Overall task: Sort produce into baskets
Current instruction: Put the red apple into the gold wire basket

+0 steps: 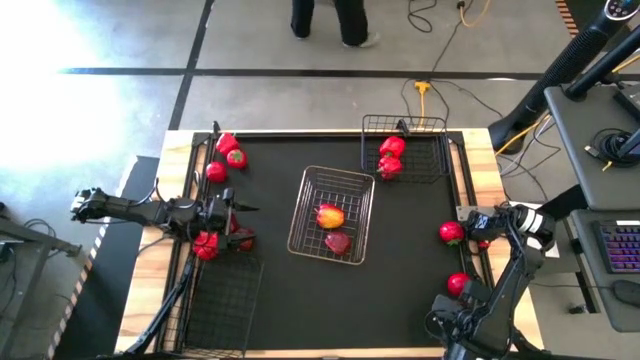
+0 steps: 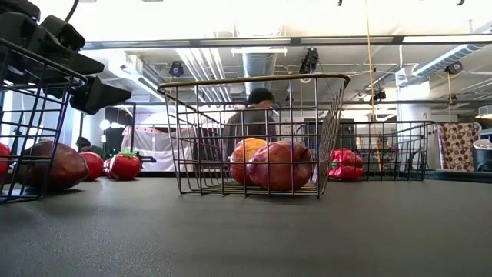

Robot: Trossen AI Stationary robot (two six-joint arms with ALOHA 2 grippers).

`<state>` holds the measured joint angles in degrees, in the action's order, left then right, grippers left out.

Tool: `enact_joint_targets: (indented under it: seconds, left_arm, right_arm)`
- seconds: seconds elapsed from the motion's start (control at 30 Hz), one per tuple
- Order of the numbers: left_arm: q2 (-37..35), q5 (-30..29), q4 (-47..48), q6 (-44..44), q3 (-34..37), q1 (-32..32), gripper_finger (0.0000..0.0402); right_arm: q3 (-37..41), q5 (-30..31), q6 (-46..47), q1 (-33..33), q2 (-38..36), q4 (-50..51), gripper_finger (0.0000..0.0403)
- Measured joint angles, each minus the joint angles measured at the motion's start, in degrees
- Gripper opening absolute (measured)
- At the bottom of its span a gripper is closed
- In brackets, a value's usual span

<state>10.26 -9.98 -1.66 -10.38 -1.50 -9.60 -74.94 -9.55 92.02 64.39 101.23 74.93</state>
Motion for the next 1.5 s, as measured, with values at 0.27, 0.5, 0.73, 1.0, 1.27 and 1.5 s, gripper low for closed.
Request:
enact_joint_targets:
  seconds: [0.27,0.5,0.73,1.0,1.27,1.5]
  left_arm:
    - [0.0,0.01,-0.01,0.01,0.0,0.01,0.0393]
    - [-0.01,0.01,-0.01,0.0,0.0,0.02,0.0393]
    - [-0.01,0.0,0.0,0.0,0.0,0.01,0.0393]
    - [0.17,0.02,-0.02,0.01,0.0,0.01,0.0393]
    - [0.24,0.0,0.01,0.01,0.0,0.01,0.0393]
    - [0.24,0.0,0.01,-0.01,0.0,0.02,0.0393]
  right_arm:
    - [-4.97,-1.09,2.67,0.09,-2.57,6.55,0.0277]
    - [-5.32,-0.8,17.79,0.12,-2.66,3.53,0.0345]
    - [-3.02,-0.98,20.76,-0.7,-1.08,-2.24,0.0365]
    - [2.12,-5.9,12.32,-1.63,-0.83,-3.78,0.0365]
    - [6.88,-5.96,11.31,-1.93,-0.9,-9.34,0.0365]
    - [9.27,-6.51,11.89,-2.22,-1.12,-11.48,0.0341]
